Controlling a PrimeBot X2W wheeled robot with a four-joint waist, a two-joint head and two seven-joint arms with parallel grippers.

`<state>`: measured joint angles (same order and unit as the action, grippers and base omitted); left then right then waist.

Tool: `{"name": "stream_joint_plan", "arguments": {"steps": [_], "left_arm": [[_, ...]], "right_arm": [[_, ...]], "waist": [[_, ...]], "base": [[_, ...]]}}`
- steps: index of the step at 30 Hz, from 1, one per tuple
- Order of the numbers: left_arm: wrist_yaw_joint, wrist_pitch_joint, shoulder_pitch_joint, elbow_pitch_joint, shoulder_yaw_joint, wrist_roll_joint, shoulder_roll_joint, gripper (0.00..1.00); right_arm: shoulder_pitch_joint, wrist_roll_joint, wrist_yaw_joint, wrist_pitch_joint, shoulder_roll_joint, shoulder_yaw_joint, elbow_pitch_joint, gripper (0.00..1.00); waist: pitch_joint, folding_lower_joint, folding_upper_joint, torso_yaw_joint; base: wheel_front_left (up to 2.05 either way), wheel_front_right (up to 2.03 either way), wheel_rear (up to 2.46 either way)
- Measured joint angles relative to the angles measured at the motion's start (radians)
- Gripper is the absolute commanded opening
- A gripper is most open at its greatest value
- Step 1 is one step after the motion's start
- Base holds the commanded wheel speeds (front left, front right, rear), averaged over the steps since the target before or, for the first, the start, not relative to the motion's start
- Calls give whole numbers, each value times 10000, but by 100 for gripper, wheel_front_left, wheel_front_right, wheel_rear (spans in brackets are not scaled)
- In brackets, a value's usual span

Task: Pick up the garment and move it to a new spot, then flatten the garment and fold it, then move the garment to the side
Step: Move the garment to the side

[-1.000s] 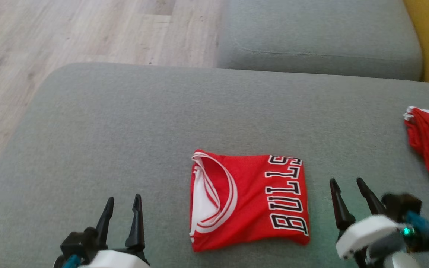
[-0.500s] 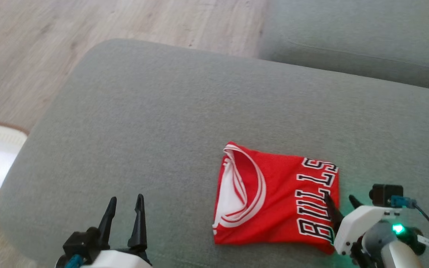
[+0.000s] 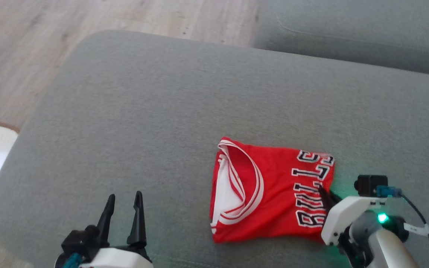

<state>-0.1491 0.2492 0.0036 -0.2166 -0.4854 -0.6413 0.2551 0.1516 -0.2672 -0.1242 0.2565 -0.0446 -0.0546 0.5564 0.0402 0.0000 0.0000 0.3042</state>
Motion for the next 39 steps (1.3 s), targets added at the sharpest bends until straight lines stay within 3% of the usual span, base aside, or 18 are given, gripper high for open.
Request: {"name": "stream_joint_plan", "arguments": {"steps": [8, 16, 27, 33, 39], "left_arm": [[50, 2, -107, 159, 33, 105, -117, 100], [86, 2, -607, 309, 50, 357, -163, 100], [165, -104, -1420, 326, -2, 610, -136, 100], [165, -194, -1522, 307, -15, 614, -94, 100], [155, -192, -1518, 297, 0, 602, -69, 100]], "right_arm": [[957, 677, 0, -543, 17, 652, -171, 0], [1284, 1406, 0, -403, -2, 1613, -1254, 0], [1648, 1306, 0, -305, -2, 1743, -1948, 0], [1936, 1085, 0, -376, -2, 1384, -1904, 0], [3320, 1108, 0, -357, -6, 1220, -1730, 0]], "waist": [[213, 1, 0, -1198], [650, 1, 0, -3035], [1526, 1, 0, -5353], [1877, 2, 0, -5717], [1728, 0, 0, -5306]], "base": [[0, 0, 0], [0, 0, 0], [0, 0, 0], [0, 0, 0], [0, 0, 0]]}}
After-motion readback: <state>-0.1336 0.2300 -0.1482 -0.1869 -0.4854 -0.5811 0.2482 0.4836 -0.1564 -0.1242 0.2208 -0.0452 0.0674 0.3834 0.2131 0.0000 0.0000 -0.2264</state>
